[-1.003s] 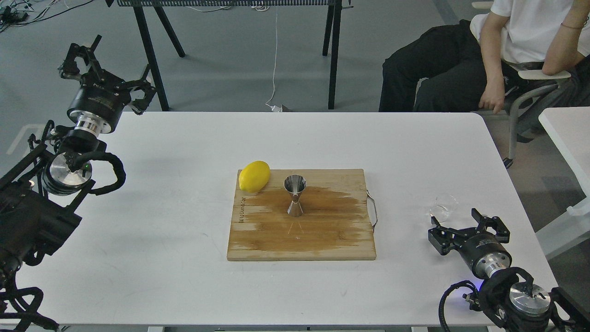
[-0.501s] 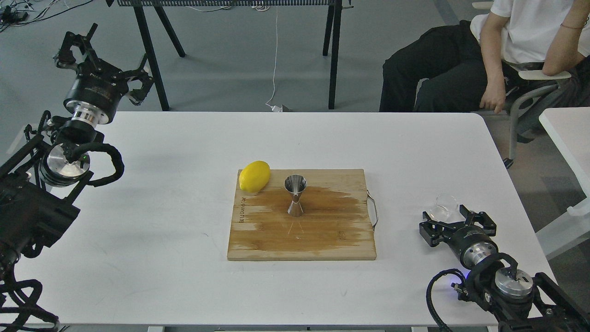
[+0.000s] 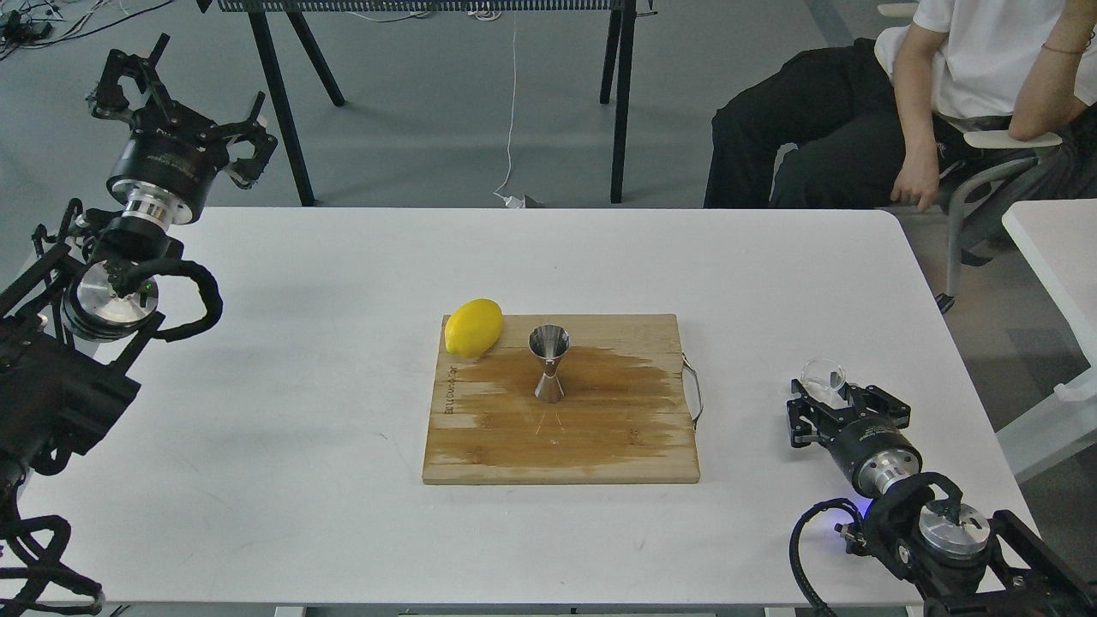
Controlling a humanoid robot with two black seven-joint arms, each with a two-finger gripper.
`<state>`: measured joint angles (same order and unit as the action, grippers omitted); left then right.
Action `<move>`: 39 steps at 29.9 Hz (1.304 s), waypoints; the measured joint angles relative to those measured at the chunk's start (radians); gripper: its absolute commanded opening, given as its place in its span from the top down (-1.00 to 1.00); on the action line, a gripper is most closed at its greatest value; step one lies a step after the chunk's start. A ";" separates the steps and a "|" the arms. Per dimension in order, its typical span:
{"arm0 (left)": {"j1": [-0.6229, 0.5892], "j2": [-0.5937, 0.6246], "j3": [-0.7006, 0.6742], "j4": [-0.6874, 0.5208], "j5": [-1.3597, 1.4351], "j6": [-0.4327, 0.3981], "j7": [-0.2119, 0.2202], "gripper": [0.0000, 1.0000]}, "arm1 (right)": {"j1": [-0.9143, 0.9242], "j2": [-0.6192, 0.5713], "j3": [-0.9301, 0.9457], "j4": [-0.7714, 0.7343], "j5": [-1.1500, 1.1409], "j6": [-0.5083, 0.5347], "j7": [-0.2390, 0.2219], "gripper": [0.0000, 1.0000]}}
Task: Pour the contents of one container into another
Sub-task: 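Reach the right gripper to the clear glass cup and grasp it, then lift the glass cup and carry it above the jigger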
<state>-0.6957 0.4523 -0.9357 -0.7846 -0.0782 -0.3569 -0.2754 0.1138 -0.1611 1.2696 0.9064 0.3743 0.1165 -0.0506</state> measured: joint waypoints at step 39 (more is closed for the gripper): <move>0.015 0.056 0.003 -0.001 0.003 -0.010 0.004 -1.00 | 0.192 0.023 -0.331 0.512 -0.371 -0.321 0.001 0.28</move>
<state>-0.6809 0.5083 -0.9326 -0.7852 -0.0749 -0.3668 -0.2714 0.3055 -0.1385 0.9391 1.4187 0.0037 -0.2046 -0.0494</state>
